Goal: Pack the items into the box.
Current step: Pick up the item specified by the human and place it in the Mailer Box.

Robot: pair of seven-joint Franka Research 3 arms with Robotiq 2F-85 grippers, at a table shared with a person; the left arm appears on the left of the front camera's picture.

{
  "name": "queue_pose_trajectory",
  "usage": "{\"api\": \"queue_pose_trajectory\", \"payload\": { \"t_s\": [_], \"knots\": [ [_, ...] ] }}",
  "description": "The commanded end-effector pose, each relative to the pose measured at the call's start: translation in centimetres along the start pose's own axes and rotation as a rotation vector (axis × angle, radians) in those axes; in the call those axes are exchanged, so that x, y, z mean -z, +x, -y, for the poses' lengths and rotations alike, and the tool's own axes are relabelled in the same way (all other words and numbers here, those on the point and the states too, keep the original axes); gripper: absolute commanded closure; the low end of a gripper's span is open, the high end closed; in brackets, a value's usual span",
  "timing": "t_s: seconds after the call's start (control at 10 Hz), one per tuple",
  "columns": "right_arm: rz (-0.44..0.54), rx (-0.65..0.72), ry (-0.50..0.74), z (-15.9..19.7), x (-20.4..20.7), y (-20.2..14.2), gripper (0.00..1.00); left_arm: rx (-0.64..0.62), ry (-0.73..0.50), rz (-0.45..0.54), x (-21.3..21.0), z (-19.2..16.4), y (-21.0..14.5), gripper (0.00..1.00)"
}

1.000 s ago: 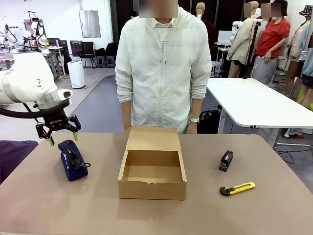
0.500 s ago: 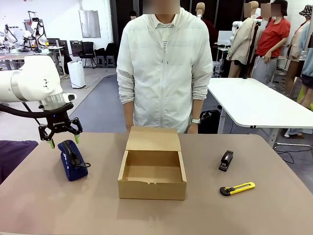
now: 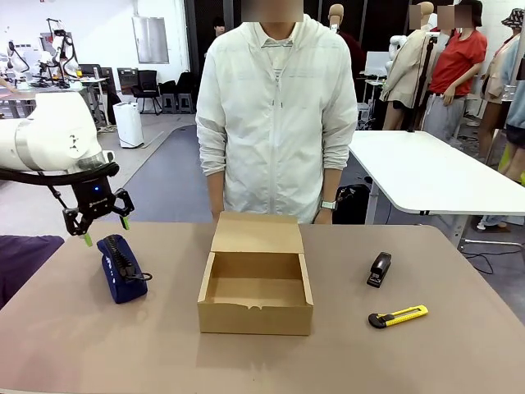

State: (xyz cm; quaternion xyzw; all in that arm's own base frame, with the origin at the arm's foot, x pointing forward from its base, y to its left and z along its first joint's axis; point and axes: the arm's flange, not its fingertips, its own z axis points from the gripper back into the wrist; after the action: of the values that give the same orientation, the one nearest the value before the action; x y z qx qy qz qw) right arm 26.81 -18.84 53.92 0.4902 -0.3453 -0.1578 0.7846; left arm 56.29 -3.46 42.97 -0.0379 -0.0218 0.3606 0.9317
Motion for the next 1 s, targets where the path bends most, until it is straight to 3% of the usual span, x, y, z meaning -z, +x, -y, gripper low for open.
{"api": "queue_pose_trajectory", "payload": {
  "t_s": [0.0,0.1,0.6,0.9],
  "knots": [
    [0.016,-0.022,0.029,-0.1,0.2,0.3,0.0,0.013,0.049,-0.027,0.5,-0.7,-0.1,0.0],
    [0.016,-0.022,0.029,-0.1,0.2,0.3,0.0,0.0,0.0,0.0,0.0,0.0,0.0,0.0],
    [0.016,-0.022,0.029,-0.1,0.2,0.3,0.0,0.111,-0.048,-0.089,4.8,-0.1,0.1,0.0],
    [0.016,-0.022,0.029,-0.1,0.2,0.3,0.0,0.09,0.021,-0.15,7.7,0.2,0.6,0.0]
  ]
}}
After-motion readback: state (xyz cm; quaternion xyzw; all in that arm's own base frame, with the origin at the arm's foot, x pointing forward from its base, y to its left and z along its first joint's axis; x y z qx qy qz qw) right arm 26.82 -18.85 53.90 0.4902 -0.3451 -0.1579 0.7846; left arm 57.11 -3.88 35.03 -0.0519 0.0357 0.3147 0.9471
